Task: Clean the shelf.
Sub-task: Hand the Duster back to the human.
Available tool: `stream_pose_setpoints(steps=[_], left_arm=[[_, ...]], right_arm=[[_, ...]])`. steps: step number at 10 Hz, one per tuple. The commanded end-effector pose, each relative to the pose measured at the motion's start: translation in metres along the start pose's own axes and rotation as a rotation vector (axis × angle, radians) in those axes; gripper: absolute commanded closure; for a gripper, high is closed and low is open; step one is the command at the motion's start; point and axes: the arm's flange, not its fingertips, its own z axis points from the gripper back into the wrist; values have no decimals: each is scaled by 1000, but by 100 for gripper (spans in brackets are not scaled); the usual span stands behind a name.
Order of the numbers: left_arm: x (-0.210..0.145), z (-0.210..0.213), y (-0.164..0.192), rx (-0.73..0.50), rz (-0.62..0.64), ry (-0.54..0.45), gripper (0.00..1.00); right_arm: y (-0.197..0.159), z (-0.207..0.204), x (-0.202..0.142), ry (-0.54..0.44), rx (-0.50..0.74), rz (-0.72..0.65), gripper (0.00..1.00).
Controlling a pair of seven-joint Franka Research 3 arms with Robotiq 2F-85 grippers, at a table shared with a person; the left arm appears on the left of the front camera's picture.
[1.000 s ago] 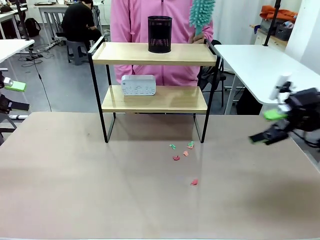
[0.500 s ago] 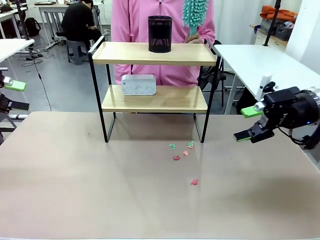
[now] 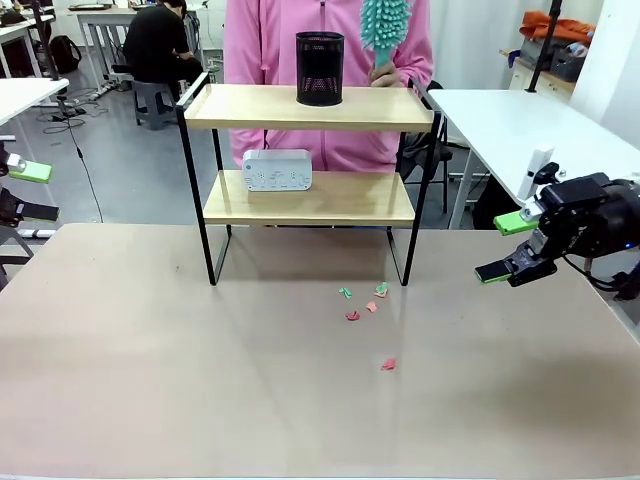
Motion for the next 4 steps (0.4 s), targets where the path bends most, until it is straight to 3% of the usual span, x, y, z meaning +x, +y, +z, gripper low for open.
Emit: stream_pose_setpoints(steps=[1,4], left_arm=[[-2,2,-1,-1,-1,4,0],[-2,2,-1,-1,-1,4,0]], right_arm=[[0,-1,-1,10,-1,24,0],[0,-1,-1,10,-1,24,0]])
